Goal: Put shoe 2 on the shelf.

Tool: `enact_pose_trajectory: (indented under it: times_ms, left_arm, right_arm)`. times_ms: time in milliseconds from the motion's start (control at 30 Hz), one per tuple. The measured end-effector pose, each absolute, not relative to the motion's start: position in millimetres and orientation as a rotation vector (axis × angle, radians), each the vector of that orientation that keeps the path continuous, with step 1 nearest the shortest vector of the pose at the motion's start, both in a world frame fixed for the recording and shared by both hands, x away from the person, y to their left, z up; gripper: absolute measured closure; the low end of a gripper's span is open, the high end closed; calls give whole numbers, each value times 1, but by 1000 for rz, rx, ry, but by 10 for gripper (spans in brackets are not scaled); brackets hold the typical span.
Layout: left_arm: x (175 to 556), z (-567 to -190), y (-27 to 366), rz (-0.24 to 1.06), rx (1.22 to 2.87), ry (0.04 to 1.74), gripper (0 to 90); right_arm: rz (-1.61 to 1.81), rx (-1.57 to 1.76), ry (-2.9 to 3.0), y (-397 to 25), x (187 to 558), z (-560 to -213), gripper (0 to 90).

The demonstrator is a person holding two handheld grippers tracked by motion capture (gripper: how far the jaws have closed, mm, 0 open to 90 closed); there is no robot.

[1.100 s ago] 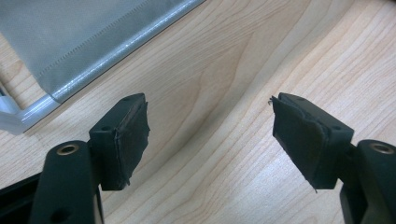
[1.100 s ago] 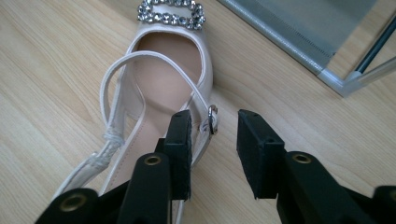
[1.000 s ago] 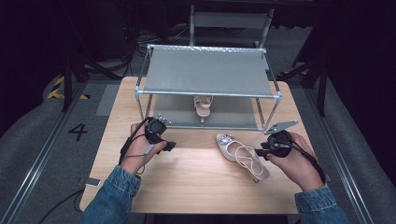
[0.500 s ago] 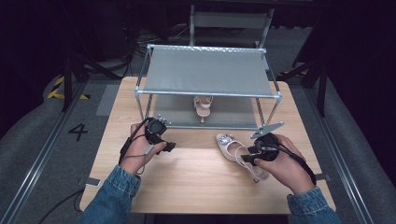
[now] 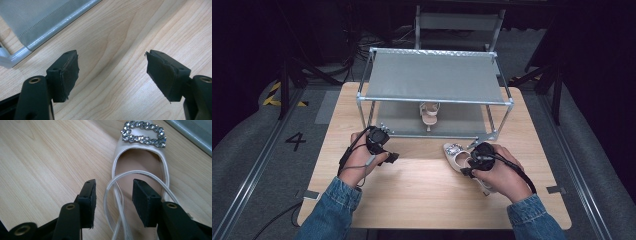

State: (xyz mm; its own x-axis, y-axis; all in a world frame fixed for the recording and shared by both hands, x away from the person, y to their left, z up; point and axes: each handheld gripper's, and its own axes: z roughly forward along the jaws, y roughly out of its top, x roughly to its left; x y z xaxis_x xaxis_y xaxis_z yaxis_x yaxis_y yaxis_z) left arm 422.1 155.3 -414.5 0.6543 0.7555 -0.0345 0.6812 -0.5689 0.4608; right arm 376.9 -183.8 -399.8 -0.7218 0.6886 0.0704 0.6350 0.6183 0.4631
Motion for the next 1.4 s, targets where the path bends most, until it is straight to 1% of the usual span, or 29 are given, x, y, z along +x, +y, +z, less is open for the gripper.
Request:
enact_pose_trajectory:
  times_ms: [133,500,533,567,600,667,767,900,1033,1200,1400]
  left_arm:
    - [422,-415,155,222,2438,1131,262]
    - [422,-415,154,218,2449,1122,264]
    - [422,-415,154,223,2450,1116,264]
    - [422,-415,154,214,2450,1121,263]
    - [422,-415,154,214,2450,1121,263]
    - [423,-415,155,217,2450,1119,263]
    - [423,-416,155,213,2450,1122,262]
    - [422,-416,156,207,2449,1130,262]
    - [422,-416,159,214,2443,1131,262]
    - [420,-417,165,210,2434,1147,262]
    - [418,-417,171,203,2422,1167,262]
  right_arm:
    - [682,1098,2751,-178,381,-406,562]
    - [567,1048,2791,-165,392,-423,666]
    - [557,1040,2791,-164,392,-424,679]
    - [543,1015,2799,-161,393,-426,713]
    - [543,1015,2799,-161,393,-426,713]
    - [513,981,2816,-159,392,-429,751]
    - [476,945,2805,-156,392,-428,845]
    - [445,939,2788,-155,392,-426,858]
    - [455,948,2737,-156,394,-416,859]
    - [453,941,2695,-157,406,-404,859]
    - [488,962,2666,-151,428,-399,858]
